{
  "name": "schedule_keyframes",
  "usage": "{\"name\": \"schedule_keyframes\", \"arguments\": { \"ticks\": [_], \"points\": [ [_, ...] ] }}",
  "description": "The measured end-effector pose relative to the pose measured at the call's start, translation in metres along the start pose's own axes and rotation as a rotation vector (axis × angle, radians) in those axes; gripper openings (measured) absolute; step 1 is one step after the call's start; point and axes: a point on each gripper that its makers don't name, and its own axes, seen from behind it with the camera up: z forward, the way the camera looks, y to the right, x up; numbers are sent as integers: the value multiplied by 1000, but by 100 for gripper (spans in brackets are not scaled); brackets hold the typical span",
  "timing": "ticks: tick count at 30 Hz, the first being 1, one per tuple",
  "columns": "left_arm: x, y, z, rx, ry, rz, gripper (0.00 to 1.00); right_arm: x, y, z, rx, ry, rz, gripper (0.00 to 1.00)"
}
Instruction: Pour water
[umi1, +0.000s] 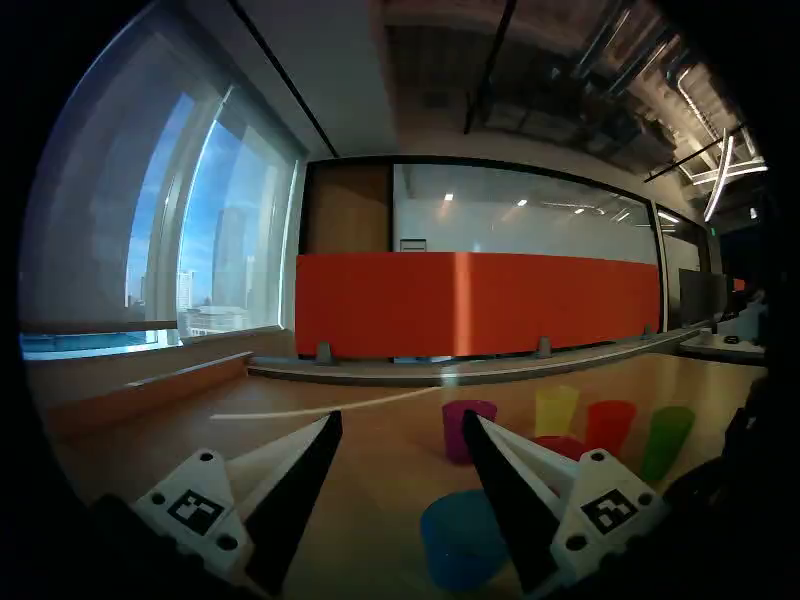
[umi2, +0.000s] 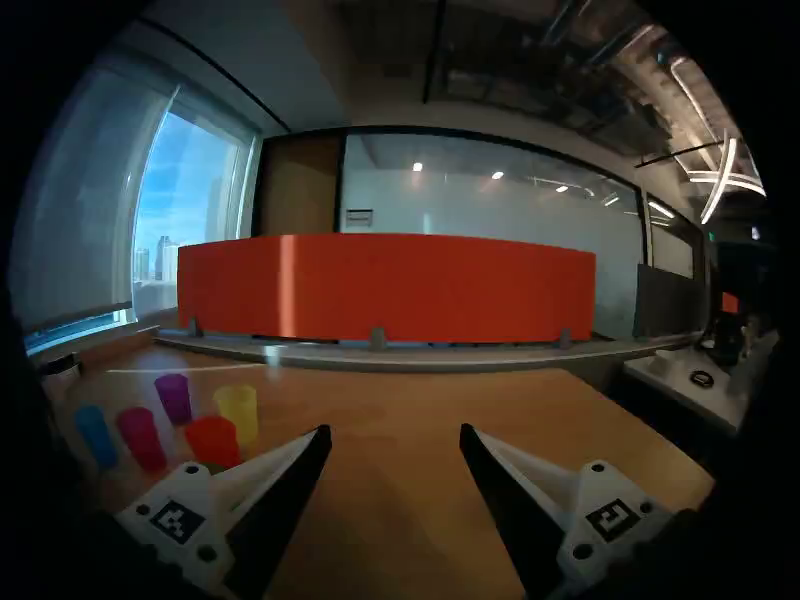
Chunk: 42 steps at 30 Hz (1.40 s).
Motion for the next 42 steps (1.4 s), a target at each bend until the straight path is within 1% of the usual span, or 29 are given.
{"name": "schedule_keyframes", "arguments": {
  "ticks": [8, 14, 17, 23, 35, 41, 42],
  "points": [
    [-5, 1, 0, -6, -17, 3, 89, 1, 0, -1, -1, 0, 0, 100],
    [-15, 2, 4, -9, -58, 6, 89, 2, 1, -1, 0, 2, -3, 100],
    [-15, 1, 4, -8, -56, 5, 89, 4, 3, -1, 0, 10, -3, 100],
    [-16, 5, 6, -25, -58, 6, 89, 8, 11, -3, -1, 30, 11, 100],
    [-16, 5, 7, -26, -57, 7, 89, 13, 27, -5, -4, 117, 34, 99],
    [-16, 5, 6, -26, -57, 6, 89, 7, 41, -1, -50, 153, 45, 99],
    [-16, 5, 6, -26, -57, 7, 89, 5, 40, 0, -49, 157, 42, 99]
  ]
}}
